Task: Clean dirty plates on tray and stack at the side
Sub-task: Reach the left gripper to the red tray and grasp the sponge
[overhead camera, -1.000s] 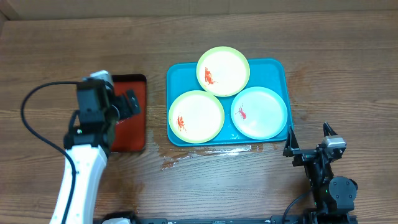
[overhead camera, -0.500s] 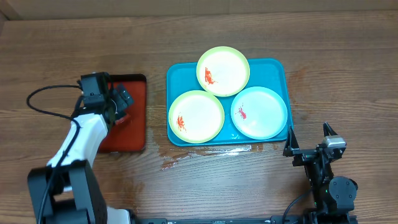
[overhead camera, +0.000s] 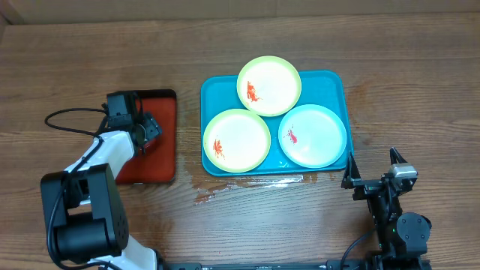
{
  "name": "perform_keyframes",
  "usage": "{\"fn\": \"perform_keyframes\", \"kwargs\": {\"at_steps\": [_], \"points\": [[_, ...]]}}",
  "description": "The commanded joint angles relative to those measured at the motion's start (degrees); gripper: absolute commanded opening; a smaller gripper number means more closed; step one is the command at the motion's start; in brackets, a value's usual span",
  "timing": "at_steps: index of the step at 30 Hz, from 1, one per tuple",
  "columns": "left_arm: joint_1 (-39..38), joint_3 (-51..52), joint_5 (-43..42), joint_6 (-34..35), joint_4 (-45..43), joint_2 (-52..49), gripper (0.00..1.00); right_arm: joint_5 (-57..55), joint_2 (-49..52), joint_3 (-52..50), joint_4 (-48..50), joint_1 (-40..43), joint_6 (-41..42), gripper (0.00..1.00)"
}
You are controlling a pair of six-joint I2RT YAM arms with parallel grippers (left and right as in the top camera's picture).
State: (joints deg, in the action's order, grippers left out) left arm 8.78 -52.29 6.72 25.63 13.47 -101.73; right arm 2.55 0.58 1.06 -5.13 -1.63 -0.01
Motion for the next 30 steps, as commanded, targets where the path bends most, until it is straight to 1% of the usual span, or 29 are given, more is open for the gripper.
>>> {"fn": "perform_keyframes", "kwargs": {"at_steps": [1, 2, 4, 5, 6, 8, 14, 18, 20, 22, 25, 30], "points": [[0.31, -1.11, -0.09, 0.74, -0.7, -2.34, 0.72, -0.35, -0.42, -0.59, 0.44, -0.09, 0.02, 1.0], [0.31, -1.11, 0.07, 0.74, -0.9, -2.47, 0.64, -0.35, -0.42, -0.59, 0.44, -0.09, 0.02, 1.0], [0.31, -1.14, 0.33, 0.72, -1.64, -2.43, 0.41, -0.35, -0.42, -0.59, 0.44, -0.09, 0.02, 1.0], [0.31, -1.14, 0.33, 0.74, -1.99, -2.43, 0.26, -0.35, -0.42, -0.59, 0.44, -0.09, 0.02, 1.0], [0.31, -1.14, 0.31, 0.74, -2.05, -2.4, 0.16, -0.35, -0.42, -0.59, 0.44, -0.09, 0.02, 1.0], [0.31, -1.27, 0.33, 0.42, -1.99, -2.4, 0.04, -0.35, -0.42, -0.59, 0.44, -0.09, 0.02, 1.0], [0.31, -4.15, 0.31, -0.68, 2.19, -0.26, 0.05, -0.35, -0.42, -0.59, 0.44, -0.09, 0.02, 1.0], [0.31, -6.49, 0.31, -3.63, 5.46, 6.78, 0.04, -0.35, -0.42, -0.59, 0.44, -0.09, 0.04, 1.0], [0.31, -6.82, 0.26, -3.78, 7.15, 11.8, 0.04, -0.35, -0.42, -0.59, 0.44, -0.09, 0.02, 1.0], [0.2, -6.82, -0.39, -3.72, 8.85, 14.6, 0.04, -0.35, -0.42, -0.59, 0.44, -0.09, 0.02, 1.0], [0.2, -6.21, -0.09, -3.76, 10.99, 13.9, 0.04, -0.35, -0.42, -0.59, 0.44, -0.09, 0.02, 1.0], [0.2, -3.74, -1.25, -3.5, 10.49, 4.98, 0.04, -0.35, -0.42, -0.59, 0.44, -0.09, 0.02, 1.0]]}}
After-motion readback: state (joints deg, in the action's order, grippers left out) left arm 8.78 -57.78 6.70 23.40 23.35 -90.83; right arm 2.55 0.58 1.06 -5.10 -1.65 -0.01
